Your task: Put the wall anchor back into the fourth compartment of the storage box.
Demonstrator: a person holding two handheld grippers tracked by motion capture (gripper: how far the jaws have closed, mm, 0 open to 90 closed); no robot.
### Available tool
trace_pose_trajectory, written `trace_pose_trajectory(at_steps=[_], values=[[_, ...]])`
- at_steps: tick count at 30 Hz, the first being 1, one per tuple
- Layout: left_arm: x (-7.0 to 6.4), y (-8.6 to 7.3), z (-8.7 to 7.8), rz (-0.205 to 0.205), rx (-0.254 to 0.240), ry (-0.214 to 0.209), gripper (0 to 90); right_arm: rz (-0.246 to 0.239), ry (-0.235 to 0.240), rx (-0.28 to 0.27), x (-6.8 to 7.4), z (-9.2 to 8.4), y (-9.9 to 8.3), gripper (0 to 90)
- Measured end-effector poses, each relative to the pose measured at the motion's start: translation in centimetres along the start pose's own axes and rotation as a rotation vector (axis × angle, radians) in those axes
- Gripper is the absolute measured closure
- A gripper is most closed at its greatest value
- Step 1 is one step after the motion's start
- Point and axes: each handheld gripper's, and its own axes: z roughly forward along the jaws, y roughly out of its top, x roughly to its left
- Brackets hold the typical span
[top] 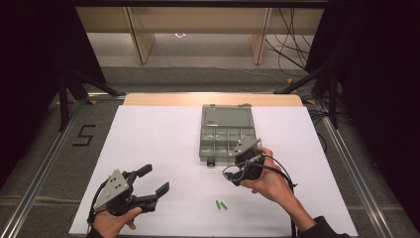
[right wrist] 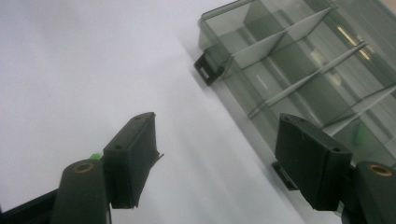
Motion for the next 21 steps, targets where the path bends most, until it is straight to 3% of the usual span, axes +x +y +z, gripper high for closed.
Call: trace_pose_trajectory(at_steps=[3,17,21], values=[[-0.1,0.0,-0.1,0.001,0.004,0.004,18.8,-0.009,0.0,0.002,0.6,0.2,-0.1,30.3],[-0.1,0.0,-0.2,0.003,-0.01,-0.002,18.7,-0.079,0.091,0.084,3.6,1.3,-0.7,32.3],[-0.2,0.0,-0.2,0.002,0.005,0.007,18.8,-0.098,0.109,0.109,4.3,1.9,-0.9,34.4]])
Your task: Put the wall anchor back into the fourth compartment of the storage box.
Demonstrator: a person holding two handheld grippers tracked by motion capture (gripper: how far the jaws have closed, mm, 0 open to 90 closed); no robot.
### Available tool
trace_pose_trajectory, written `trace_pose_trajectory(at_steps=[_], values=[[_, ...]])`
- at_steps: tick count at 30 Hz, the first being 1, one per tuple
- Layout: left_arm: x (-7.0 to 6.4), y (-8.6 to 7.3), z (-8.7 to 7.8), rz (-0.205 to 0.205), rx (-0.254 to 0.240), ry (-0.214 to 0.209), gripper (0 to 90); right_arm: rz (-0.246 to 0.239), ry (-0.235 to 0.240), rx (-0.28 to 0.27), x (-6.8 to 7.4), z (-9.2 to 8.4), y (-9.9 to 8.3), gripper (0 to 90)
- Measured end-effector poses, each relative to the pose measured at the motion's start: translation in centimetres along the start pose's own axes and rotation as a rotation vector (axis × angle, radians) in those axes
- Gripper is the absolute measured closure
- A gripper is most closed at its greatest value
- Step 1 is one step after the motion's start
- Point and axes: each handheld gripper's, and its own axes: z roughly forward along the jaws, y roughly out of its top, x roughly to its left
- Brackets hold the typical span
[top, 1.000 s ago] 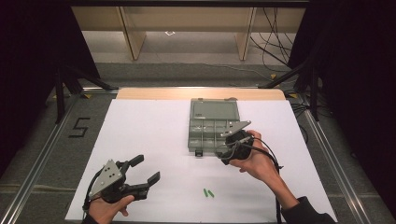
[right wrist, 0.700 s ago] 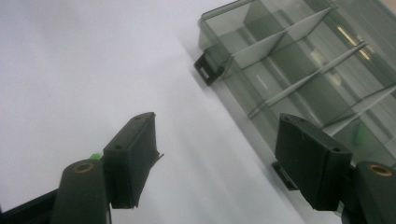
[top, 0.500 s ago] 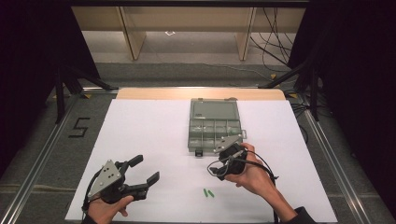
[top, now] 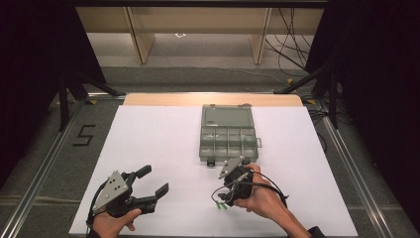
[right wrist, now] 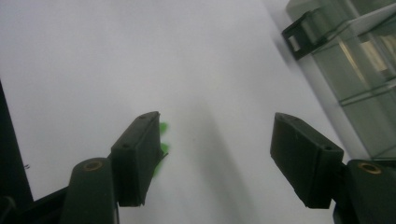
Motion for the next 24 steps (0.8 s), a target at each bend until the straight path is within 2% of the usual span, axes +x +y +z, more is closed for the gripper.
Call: trace_pose_trajectory(at_steps=[7,15,17,24], values=[[0.0,0.0,0.0,-0.001,-0.002,-0.003,18.7,-0.02,0.038,0.05,1.1,1.0,-0.2,40.1],[0.0,0.0,0.0,0.003,-0.002,-0.005,18.8,-0.026,0.075,0.098,1.5,1.8,-0.6,47.6],[0.0,0.0,0.0,-0.001,-0.003,-0.004,18.7,-0.037,0.093,0.11,1.6,2.0,-0.7,50.2],[0.0,0.1,0.1,0.006,-0.001,-0.008,18.7,-0.043,0.109,0.135,1.6,2.3,-0.9,62.1]])
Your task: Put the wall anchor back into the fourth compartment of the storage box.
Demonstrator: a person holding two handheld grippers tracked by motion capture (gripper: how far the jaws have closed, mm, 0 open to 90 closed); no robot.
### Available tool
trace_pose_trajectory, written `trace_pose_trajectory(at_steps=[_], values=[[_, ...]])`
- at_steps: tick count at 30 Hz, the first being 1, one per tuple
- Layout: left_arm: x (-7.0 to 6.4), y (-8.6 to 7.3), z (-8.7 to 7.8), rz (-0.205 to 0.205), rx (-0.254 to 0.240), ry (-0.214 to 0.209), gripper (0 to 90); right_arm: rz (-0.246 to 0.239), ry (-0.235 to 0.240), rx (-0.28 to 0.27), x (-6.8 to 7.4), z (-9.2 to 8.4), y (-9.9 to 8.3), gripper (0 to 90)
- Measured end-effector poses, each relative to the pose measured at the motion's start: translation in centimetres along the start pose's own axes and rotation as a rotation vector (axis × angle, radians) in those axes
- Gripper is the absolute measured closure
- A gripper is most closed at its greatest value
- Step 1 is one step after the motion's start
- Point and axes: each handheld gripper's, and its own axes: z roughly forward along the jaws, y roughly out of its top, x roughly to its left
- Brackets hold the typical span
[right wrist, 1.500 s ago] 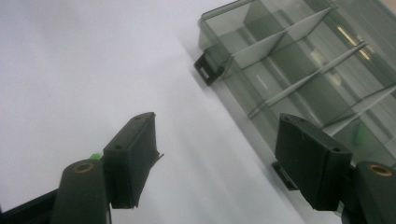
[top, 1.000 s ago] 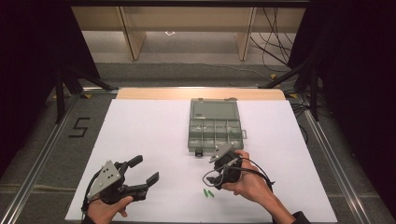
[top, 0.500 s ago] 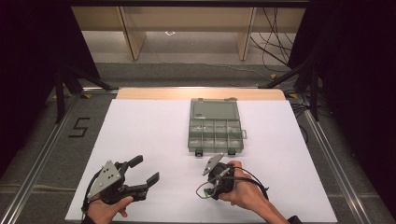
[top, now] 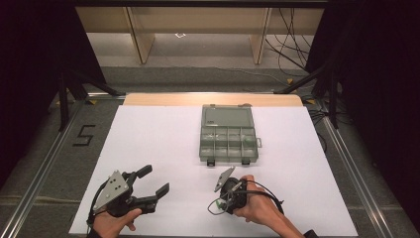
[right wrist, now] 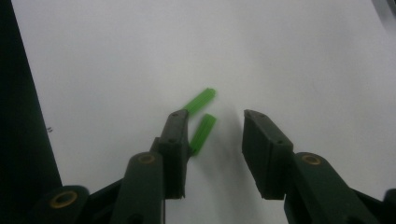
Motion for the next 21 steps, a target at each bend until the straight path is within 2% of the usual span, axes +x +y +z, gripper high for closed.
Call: trace_pose_trajectory(at_steps=[3,5,8,14,21], values=[[0.01,0.01,0.04,-0.003,-0.002,-0.001,18.8,0.01,0.012,0.008,0.03,0.09,-0.1,63.9],[-0.03,0.02,0.08,-0.004,-0.001,-0.002,18.7,-0.001,0.02,0.007,0.13,0.23,-0.1,65.6],[-0.04,0.02,0.1,-0.005,-0.001,-0.002,18.7,-0.002,0.016,0.026,0.23,0.41,-0.08,69.4],[-0.03,0.04,0.13,0.004,0.001,-0.01,18.7,-0.025,0.028,0.021,0.13,0.46,0.02,83.7],[-0.06,0.05,0.2,0.001,0.0,-0.011,18.7,-0.024,0.021,0.022,0.05,0.29,0.02,84.1]])
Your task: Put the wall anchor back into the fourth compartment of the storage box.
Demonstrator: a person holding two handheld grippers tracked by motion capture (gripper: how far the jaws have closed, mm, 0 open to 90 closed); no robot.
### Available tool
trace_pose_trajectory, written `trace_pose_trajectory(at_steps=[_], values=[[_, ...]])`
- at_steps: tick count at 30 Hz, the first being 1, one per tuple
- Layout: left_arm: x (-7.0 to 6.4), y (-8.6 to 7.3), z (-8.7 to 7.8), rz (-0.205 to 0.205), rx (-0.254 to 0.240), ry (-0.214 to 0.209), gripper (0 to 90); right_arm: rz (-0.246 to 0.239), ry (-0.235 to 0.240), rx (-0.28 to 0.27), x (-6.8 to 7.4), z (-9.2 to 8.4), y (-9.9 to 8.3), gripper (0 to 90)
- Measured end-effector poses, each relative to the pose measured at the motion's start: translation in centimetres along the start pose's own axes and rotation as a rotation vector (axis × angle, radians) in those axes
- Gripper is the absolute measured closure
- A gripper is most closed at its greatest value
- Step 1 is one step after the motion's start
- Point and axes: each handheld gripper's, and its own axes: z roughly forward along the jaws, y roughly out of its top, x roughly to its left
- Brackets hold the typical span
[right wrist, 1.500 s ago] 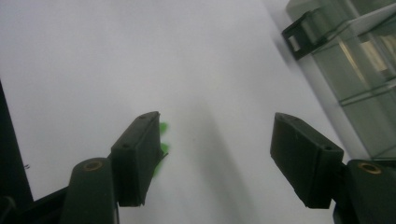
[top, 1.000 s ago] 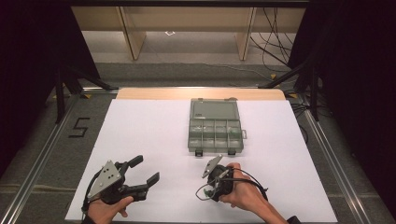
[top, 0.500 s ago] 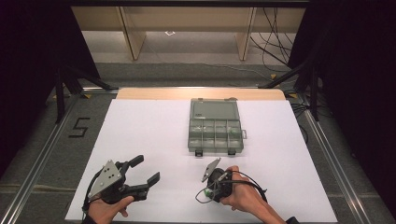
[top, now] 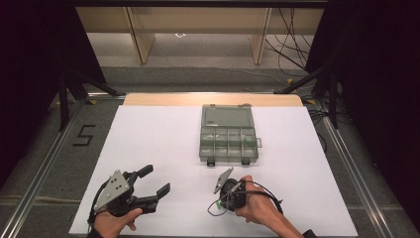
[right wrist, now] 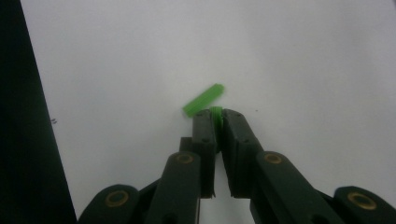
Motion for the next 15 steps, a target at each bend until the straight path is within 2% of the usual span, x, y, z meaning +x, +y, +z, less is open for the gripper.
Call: trace_pose_trajectory(at_steps=[15], values=[[0.0,0.0,0.2,0.0,-0.003,-0.01,18.8,0.051,-0.091,-0.091,-2.7,-3.0,-0.8,84.1]])
